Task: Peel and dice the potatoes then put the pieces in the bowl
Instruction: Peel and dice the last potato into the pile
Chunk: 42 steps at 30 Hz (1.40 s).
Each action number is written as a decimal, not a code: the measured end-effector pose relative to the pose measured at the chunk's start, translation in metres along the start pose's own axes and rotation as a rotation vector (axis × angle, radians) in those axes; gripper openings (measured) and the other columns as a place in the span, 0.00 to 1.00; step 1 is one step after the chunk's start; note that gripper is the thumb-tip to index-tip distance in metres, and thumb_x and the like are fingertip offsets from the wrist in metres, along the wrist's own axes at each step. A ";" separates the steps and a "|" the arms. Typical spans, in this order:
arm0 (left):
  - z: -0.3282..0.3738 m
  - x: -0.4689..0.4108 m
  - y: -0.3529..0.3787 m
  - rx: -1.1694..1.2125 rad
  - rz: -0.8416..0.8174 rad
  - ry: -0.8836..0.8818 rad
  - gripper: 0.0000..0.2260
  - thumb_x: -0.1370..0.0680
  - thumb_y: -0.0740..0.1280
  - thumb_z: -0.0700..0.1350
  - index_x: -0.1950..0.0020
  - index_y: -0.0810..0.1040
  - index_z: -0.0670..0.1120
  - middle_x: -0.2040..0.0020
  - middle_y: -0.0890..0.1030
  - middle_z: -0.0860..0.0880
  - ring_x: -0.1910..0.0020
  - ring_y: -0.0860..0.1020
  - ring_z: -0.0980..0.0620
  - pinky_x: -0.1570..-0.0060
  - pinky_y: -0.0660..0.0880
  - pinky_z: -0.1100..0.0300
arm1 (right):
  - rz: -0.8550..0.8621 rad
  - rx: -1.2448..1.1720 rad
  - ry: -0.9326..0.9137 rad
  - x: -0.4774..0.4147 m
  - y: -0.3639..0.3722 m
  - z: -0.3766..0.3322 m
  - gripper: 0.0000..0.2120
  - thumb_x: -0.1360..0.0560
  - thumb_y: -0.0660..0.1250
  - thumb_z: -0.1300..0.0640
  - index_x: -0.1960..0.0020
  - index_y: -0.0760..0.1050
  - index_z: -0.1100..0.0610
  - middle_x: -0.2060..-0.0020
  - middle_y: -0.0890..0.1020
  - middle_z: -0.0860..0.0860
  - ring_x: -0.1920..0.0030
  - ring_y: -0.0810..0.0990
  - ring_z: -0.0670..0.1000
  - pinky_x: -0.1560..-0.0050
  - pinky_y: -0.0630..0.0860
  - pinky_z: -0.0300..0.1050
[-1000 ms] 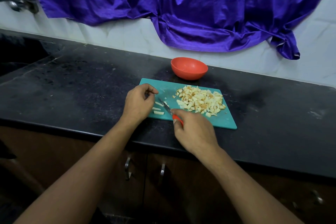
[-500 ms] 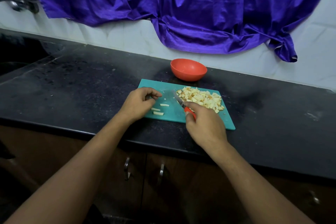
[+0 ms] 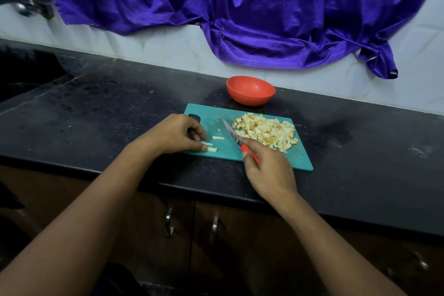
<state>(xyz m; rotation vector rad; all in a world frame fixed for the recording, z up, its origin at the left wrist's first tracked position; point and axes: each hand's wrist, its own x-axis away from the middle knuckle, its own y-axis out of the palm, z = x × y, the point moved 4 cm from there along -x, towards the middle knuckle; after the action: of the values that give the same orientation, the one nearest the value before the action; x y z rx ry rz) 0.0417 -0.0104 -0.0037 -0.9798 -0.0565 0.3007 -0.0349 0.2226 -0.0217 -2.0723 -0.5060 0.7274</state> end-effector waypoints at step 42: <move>0.011 -0.028 0.032 0.016 0.184 -0.113 0.08 0.28 0.78 0.55 0.52 0.85 0.56 0.60 0.83 0.59 0.57 0.80 0.62 0.51 0.78 0.57 | 0.084 -0.132 0.031 0.003 -0.003 0.005 0.18 0.17 0.64 0.50 0.27 0.75 0.44 0.40 0.84 0.44 0.49 0.80 0.44 0.48 0.79 0.47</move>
<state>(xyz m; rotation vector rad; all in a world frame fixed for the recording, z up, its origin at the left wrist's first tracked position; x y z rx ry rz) 0.0055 0.0071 -0.0215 -0.9528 -0.0671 0.5251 -0.0362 0.2284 -0.0221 -2.2359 -0.4626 0.7259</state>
